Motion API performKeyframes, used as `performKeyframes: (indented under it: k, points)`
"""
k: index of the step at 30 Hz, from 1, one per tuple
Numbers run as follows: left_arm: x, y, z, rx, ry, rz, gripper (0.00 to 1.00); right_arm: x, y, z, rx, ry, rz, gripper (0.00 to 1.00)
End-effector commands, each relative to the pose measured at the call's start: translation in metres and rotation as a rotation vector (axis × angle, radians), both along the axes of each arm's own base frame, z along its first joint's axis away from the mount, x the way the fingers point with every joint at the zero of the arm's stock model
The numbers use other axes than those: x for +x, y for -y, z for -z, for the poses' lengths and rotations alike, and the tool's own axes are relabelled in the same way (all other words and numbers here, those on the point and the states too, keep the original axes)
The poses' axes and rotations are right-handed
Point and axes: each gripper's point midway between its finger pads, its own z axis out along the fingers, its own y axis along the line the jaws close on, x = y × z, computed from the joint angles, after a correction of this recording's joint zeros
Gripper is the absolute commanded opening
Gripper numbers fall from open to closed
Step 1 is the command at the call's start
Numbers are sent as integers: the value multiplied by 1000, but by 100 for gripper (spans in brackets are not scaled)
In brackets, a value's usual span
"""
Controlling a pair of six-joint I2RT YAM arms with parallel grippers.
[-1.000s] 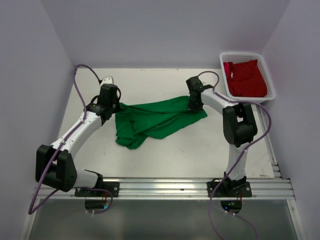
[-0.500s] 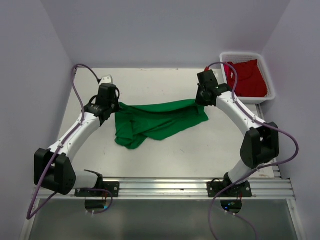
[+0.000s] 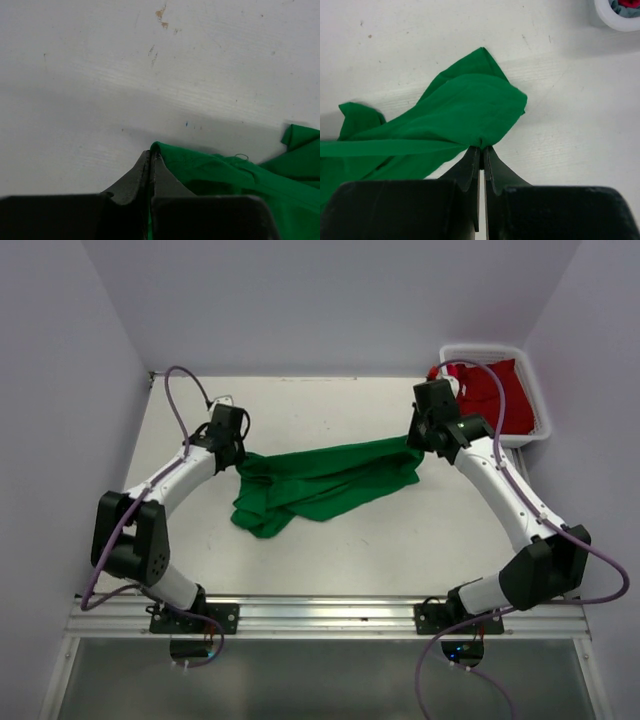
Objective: Fold and stack the t-shirts
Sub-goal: Flatten out the tshirt
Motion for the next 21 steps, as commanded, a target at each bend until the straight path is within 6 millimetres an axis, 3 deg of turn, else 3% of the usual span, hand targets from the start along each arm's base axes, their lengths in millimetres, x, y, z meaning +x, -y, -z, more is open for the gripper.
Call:
performKeyframes:
  k: [1,4,5,6,10,12,13,14,17,19,21]
  points:
    - [48,3,-11,-33,106,-44,0,4,6,8,-46,-23,12,0]
    - [85,8,-7,-12,102,-27,0,5,4,12,-43,-34,5,0]
    - [102,12,-20,-13,134,-20,0,6,3,14,-40,-37,2,0]
    - [111,13,-6,1,109,-14,0,6,2,15,-35,-39,-1,0]
    - [149,20,-23,20,221,30,0,5,1,21,-33,-51,-6,0]
    - [156,20,-21,28,234,39,16,5,1,25,-35,-60,-8,0]
    - [160,19,-23,32,241,37,44,4,0,25,-36,-61,-11,0]
    - [161,17,-17,42,229,34,62,5,1,28,-38,-65,-9,0]
    - [154,11,-11,59,200,12,100,5,-1,32,-40,-75,-16,0]
    - [141,9,-2,57,169,3,100,6,-2,35,-38,-81,-21,0]
    - [130,18,-12,3,181,43,100,6,-3,41,-39,-97,-23,0]
